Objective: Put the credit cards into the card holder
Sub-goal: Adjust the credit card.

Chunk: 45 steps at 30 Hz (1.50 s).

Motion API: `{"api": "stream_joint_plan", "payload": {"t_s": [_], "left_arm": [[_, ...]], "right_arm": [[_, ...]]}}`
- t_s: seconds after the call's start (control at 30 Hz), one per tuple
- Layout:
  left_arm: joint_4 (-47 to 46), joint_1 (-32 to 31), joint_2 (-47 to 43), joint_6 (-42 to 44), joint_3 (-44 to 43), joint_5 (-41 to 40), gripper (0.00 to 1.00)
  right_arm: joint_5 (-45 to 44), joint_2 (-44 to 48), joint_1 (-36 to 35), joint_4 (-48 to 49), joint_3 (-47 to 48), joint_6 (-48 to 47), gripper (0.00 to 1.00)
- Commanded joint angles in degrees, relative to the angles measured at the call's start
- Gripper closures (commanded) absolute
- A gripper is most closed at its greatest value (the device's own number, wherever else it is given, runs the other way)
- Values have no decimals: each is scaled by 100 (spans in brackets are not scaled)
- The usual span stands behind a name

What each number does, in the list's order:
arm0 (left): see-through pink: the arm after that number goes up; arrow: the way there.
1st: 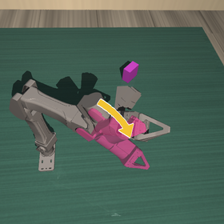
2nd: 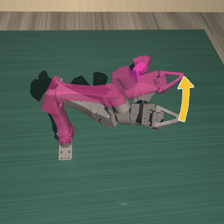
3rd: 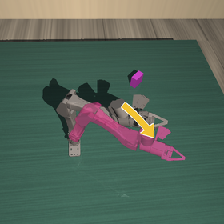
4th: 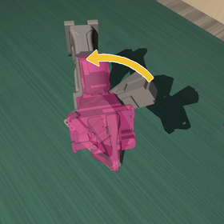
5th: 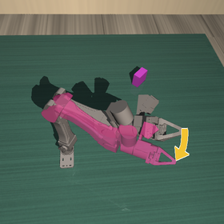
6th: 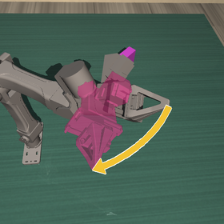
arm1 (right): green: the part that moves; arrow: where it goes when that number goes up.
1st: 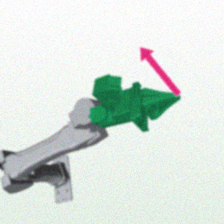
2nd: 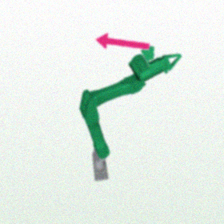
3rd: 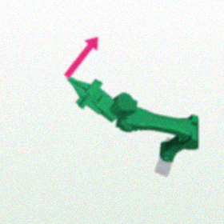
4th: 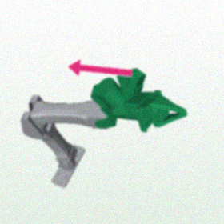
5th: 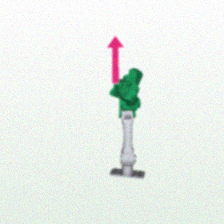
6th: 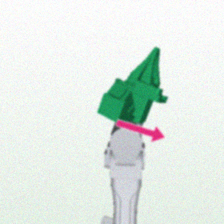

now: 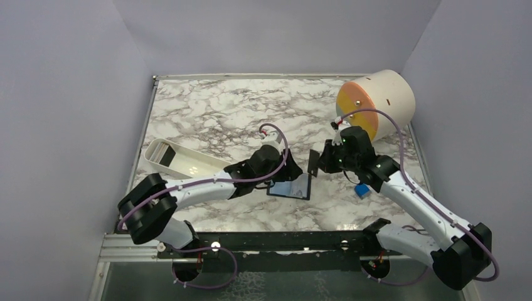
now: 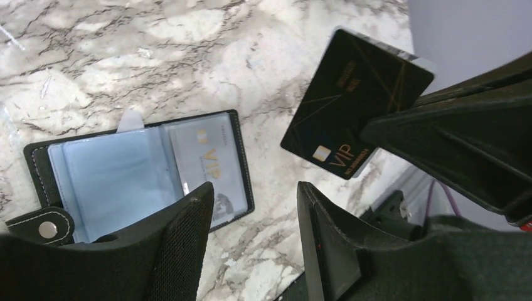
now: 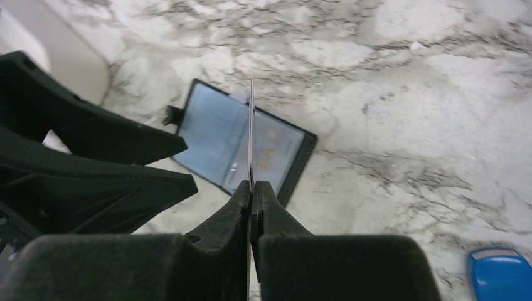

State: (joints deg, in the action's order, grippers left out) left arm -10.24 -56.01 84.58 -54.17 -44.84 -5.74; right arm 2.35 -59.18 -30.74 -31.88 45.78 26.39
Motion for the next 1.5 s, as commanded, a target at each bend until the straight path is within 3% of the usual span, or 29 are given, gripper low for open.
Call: {"api": "stream_joint_plan", "payload": {"t_s": [0.0, 0.13, 0.27, 0.6, 0.8, 1.07, 1.27, 1.47], "left_arm": [[-93, 205, -581, 715, 137, 1041, 46], [44, 213, -915, 946, 167, 2076, 45], [-640, 210, -1410, 620, 696, 2529, 44], [-687, 246, -2717, 1163, 1319, 2430, 42], [-246, 250, -3483, 1201, 1464, 2213, 37], [-691, 268, -3789, 960, 1699, 2096, 37], [-1103, 278, -3591, 722, 1767, 2273, 53], [-1500, 285, -3410, 484, 1803, 2481, 60]], "right_arm": [[1461, 416, -11, 597, 56, -159, 99], [2063, 768, -11, 956, -36, 98, 99], [2565, 912, -11, 1267, -143, 292, 99], [3505, 942, -11, 1356, -218, 307, 99], [4047, 979, -6, 1388, -205, 211, 99], [5127, 1010, -11, 2504, -598, 878, 99], [5300, 953, -11, 2550, -569, 903, 99], [5610, 995, -11, 2927, -798, 1160, 99]]}}
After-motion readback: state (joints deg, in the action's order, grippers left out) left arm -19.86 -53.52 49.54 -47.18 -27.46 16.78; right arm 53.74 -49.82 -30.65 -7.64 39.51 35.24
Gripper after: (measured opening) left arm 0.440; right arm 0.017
